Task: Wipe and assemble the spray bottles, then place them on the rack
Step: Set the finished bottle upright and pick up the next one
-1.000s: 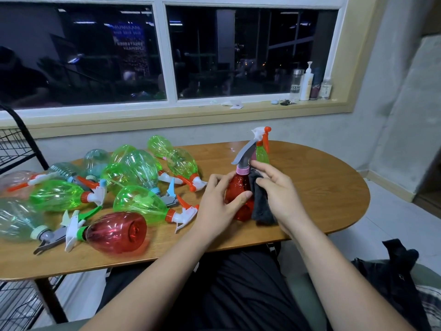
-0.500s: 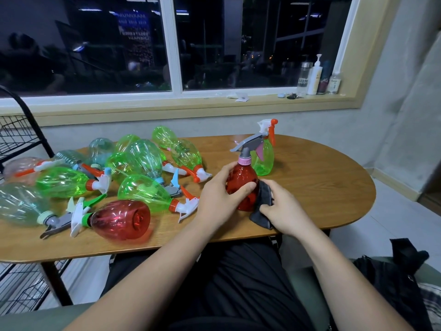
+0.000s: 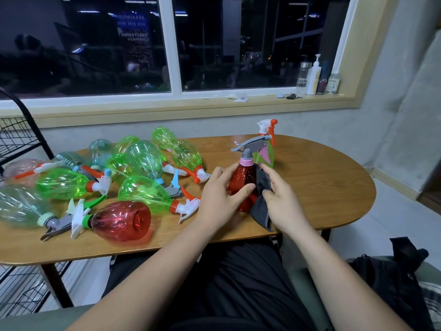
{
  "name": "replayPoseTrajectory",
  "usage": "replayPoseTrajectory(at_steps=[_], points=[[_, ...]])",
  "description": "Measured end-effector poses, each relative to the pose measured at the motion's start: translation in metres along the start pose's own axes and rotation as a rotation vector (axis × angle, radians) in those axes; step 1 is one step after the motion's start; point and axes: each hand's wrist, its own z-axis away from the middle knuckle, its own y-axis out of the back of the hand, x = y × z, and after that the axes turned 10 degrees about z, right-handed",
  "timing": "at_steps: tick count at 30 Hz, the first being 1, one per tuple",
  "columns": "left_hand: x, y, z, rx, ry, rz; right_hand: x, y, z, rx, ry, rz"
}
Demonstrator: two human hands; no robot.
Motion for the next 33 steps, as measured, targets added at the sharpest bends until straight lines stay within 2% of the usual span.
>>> replayPoseTrajectory(at_steps=[5,8,15,19,26,33], points=[[0.000,0.000,0.000,-0.002,0.023,0.029,0.017,0.000,0.003,-0.043,-0.052,0.154],[0.004,0.000,0.000,0.011,0.041,-0.007,0.018,0.000,-0.004,-0.060,-0.055,0.168],[0.005,-0.001,0.001,-0.036,0.016,0.039,0.001,0.005,-0.012,-0.042,-0.166,-0.410],[0.003,-0.001,-0.001,-0.016,-0.025,-0.017,-0.018,0.010,-0.012,-0.064,-0.083,-0.576],[0.003,0.000,0.002,-0.021,-0.037,-0.036,-0.020,0.012,-0.002,-0.162,0.025,-0.510],[0.004,-0.001,0.001,-0.002,-0.006,-0.018,-0.005,0.007,0.006,-0.183,-0.056,-0.258]])
